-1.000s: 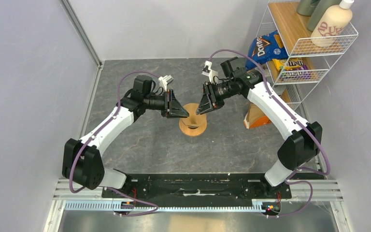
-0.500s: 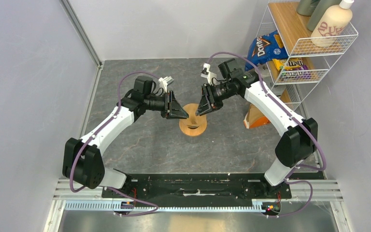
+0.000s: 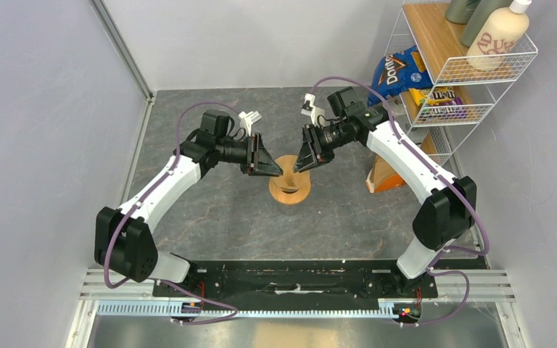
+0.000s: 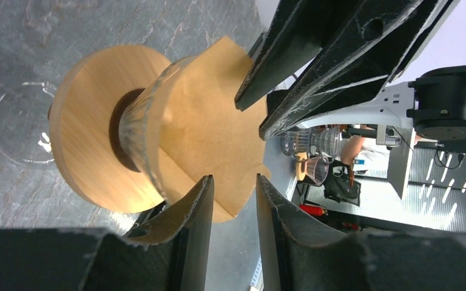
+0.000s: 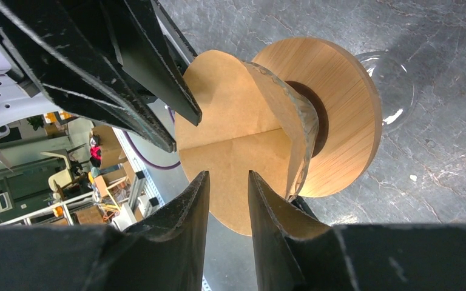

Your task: Place the coffee filter in the dripper

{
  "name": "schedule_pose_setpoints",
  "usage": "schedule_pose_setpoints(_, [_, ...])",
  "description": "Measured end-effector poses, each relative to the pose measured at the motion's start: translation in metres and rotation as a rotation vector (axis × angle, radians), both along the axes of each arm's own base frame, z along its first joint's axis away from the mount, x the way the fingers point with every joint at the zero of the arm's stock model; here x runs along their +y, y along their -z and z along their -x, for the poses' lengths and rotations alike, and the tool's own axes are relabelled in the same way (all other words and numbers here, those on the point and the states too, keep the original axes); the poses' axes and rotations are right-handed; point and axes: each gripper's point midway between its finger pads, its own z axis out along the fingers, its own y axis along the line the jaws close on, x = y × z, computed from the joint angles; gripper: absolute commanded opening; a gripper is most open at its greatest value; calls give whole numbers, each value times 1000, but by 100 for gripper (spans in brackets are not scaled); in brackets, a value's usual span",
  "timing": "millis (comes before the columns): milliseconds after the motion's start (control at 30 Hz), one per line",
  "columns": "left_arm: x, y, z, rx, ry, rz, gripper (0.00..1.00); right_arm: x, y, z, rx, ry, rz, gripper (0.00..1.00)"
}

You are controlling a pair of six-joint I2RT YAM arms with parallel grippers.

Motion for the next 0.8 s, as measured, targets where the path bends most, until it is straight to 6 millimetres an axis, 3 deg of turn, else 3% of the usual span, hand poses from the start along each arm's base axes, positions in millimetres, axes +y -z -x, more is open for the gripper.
schedule_pose_setpoints(233, [2, -41, -4, -172, 46, 3, 45, 5, -44, -13, -148, -16, -59, 39])
schedule_pose_setpoints(433, [14, -85, 2, -336, 54, 9, 48, -6, -91, -6, -336, -8, -90, 43])
schedule_pose_setpoints(500, [23, -100, 0, -385, 30, 9, 56, -14, -107, 0, -407, 6, -90, 46])
schedule_pose_setpoints(633, [57, -123, -15, -452, -78, -25, 85, -39, -137, 13, -575, 82, -72, 52])
schedule_pose_setpoints(800, [93, -125, -26, -482, -188, -133, 89, -84, -145, 27, -699, 242, 10, 68])
